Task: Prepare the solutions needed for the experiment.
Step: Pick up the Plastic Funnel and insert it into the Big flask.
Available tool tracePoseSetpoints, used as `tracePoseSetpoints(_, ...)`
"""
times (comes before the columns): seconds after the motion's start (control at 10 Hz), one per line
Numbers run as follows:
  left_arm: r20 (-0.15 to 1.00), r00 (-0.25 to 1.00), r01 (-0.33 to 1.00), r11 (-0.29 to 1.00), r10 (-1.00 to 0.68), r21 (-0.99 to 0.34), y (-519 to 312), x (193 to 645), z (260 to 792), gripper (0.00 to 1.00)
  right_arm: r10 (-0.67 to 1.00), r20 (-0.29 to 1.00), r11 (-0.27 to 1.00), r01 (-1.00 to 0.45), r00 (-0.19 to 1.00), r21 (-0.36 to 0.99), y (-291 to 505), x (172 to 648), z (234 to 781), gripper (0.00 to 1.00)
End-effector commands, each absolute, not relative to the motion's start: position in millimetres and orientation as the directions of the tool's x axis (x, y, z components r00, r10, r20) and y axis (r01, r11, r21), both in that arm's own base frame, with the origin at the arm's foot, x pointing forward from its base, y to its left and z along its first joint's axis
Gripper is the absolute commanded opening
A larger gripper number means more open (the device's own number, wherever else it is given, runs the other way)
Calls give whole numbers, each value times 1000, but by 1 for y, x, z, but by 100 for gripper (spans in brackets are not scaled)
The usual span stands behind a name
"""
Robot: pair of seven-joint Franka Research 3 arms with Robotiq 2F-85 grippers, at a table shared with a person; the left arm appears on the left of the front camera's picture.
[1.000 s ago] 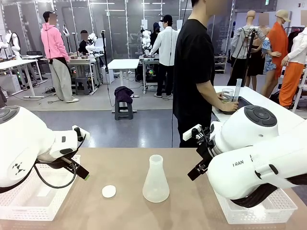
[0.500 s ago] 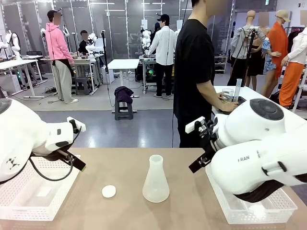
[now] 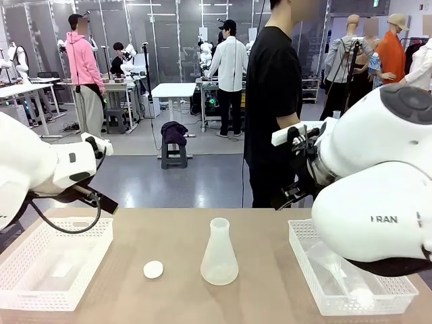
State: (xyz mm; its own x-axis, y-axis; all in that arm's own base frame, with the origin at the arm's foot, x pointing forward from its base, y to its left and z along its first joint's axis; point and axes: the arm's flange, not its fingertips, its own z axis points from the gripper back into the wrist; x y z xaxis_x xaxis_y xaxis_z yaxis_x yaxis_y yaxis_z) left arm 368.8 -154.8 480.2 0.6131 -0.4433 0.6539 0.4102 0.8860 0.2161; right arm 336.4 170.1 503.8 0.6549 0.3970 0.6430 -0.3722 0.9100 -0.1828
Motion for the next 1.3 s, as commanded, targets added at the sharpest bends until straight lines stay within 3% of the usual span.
tracePoseSetpoints(0.0, 672, 611, 367, 902, -418, 228, -145, 319, 465, 100, 367, 633, 928, -311, 681, -203, 174, 320, 506, 100)
tracePoseSetpoints(0.2, 676, 604, 355, 902, -422, 246, -143, 321, 466, 100, 326, 661, 945, -225, 676, -236, 173, 325, 505, 100)
tracePoseSetpoints(0.3, 601, 566, 473, 819, -565, 324, -140, 322, 464, 100, 382, 642, 920, -340, 665, -194, 172, 323, 515, 100)
tracePoseSetpoints(0.4, 685, 592, 389, 895, -425, 219, -159, 357, 499, 100, 382, 642, 920, -340, 665, -194, 172, 323, 515, 100)
tracePoseSetpoints(0.9, 671, 594, 399, 887, -444, 234, -156, 358, 498, 100, 378, 644, 922, -331, 665, -199, 175, 320, 516, 100)
tracePoseSetpoints(1.0, 720, 624, 367, 927, -303, 73, -152, 347, 499, 100, 238, 650, 958, -287, 722, -32, 173, 308, 516, 100)
tracePoseSetpoints(1.2, 706, 705, 280, 940, -64, -194, -136, 325, 502, 100, -3, 596, 950, -183, 803, 252, 164, 295, 520, 100)
